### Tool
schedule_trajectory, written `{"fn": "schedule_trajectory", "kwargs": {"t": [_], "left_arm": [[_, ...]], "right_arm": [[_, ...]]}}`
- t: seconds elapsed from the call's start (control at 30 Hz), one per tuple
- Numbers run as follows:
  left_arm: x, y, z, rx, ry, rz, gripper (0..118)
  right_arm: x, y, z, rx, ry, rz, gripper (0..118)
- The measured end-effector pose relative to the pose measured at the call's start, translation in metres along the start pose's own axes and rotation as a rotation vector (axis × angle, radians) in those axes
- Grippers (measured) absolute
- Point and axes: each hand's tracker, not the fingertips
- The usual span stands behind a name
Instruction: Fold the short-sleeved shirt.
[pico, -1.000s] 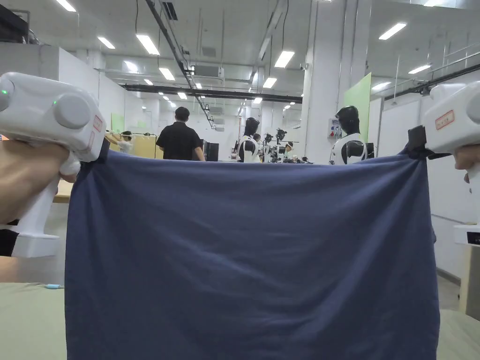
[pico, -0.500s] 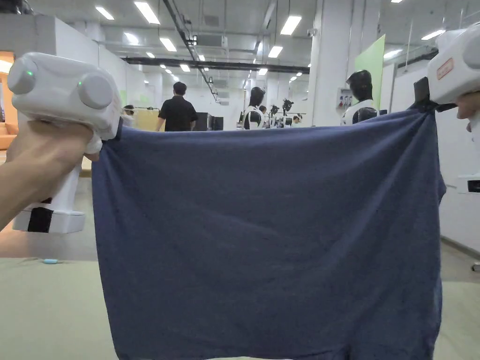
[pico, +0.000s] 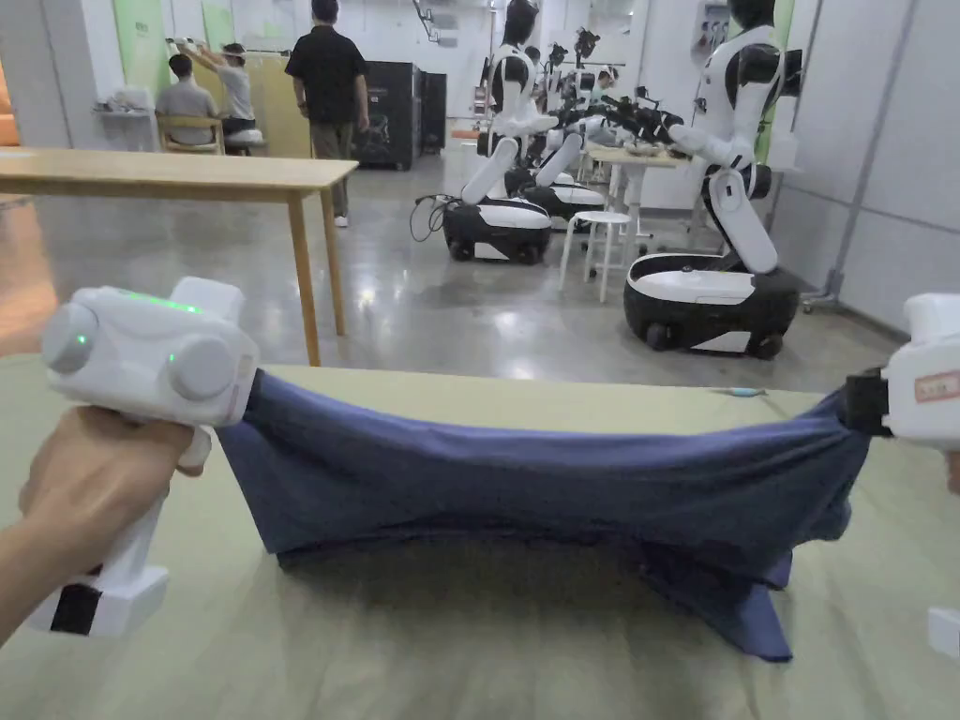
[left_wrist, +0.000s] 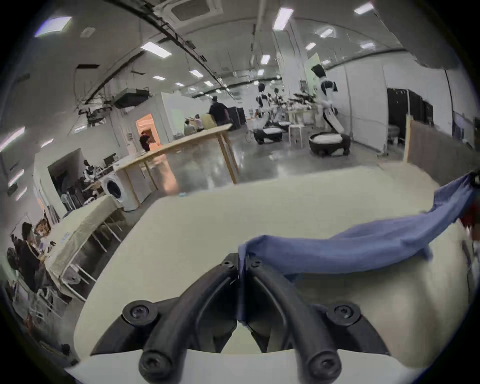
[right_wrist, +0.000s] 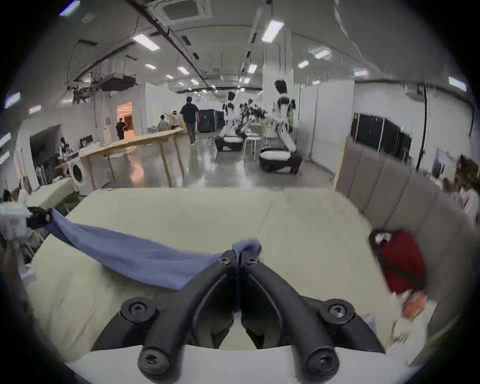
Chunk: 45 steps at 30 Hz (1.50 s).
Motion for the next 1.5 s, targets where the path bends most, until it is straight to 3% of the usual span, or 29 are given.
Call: {"fn": "schedule_trajectory", "kwargs": {"t": [0.17,0.43,0.73,1.03,1.07,1.1,1.13,1.17,1.27,1.4,1.43,1.47,1.5], "left_arm": [[0.005,-0.104,0.053,-0.066,-0.05,-0.045,1],[-0.011,-0.23,0.137,-0.163,-0.137,0.044,1],[-0.031,-0.294,0.205,-0.183,-0.177,0.074,1],[-0.026,-0.316,0.207,-0.225,-0.205,0.069,1],[-0.026,-0.318,0.205,-0.236,-0.215,0.082,5],[-0.024,-0.321,0.205,-0.246,-0.225,0.107,16],[-0.025,-0.323,0.204,-0.252,-0.238,0.129,63],[-0.025,-0.324,0.204,-0.252,-0.247,0.138,63],[-0.022,-0.331,0.211,-0.262,-0.225,0.142,118],[-0.028,-0.332,0.234,-0.185,-0.173,0.165,111],[-0.028,-0.332,0.239,-0.177,-0.164,0.16,108],[-0.029,-0.331,0.244,-0.176,-0.162,0.161,100],[-0.036,-0.33,0.245,-0.159,-0.146,0.172,82]], "right_arm": [[0.007,-0.115,0.049,-0.098,-0.004,-0.012,4],[0.0,-0.238,0.148,-0.182,0.01,0.024,4],[0.005,-0.296,0.218,-0.215,0.034,0.06,4],[0.012,-0.314,0.207,-0.248,0.03,0.023,6],[0.012,-0.315,0.205,-0.253,0.035,0.016,14],[0.012,-0.317,0.203,-0.259,0.034,0.008,38],[0.011,-0.318,0.203,-0.259,0.027,-0.006,90],[0.013,-0.32,0.204,-0.246,0.034,-0.022,100],[0.014,-0.321,0.208,-0.221,0.057,-0.086,118],[0.015,-0.319,0.217,-0.212,0.019,-0.104,118],[0.015,-0.319,0.222,-0.195,-0.001,-0.103,110],[0.014,-0.318,0.227,-0.156,-0.032,-0.094,88],[0.013,-0.318,0.231,-0.132,-0.065,-0.073,49]]}}
